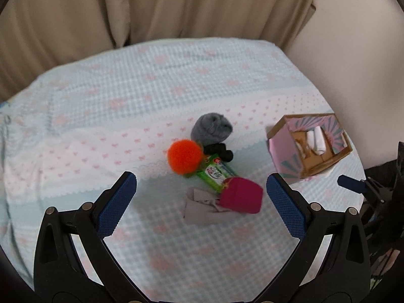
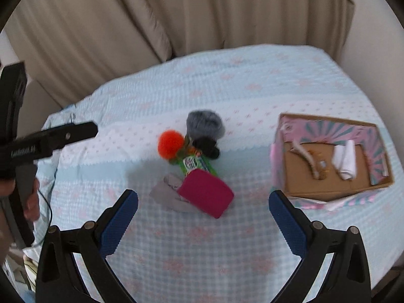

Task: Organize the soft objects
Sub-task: 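Grasp the orange pompom with the left tool while the right tool grasps the magenta pouch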

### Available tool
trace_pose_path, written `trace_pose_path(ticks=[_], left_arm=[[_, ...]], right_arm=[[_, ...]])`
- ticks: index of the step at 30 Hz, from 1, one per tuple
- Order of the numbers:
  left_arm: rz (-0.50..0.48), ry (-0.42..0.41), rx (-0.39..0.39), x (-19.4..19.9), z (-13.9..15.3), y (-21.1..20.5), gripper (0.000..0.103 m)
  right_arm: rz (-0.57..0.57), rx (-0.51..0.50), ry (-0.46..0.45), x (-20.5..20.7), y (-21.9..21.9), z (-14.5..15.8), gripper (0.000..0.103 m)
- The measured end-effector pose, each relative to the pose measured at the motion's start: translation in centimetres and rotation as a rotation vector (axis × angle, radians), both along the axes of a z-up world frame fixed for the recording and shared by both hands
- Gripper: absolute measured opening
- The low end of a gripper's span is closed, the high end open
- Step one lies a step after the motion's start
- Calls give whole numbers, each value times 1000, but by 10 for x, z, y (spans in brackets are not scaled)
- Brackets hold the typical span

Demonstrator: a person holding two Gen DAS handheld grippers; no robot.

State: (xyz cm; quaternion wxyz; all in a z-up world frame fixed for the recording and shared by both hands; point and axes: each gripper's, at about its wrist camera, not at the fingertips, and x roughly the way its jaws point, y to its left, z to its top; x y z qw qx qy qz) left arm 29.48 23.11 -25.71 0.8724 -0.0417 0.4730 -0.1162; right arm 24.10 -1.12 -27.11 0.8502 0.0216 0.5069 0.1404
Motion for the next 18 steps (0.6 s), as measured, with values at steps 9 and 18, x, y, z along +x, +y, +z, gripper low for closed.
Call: trace_pose_path(ticks=[9, 18], left_arm=[[0, 88, -76, 60, -103, 4, 97], [-5, 107, -75, 102, -162, 0, 96]], right_arm=[[146, -50, 111, 39, 17, -93, 103], [272, -72, 139, 60, 25, -151, 103]])
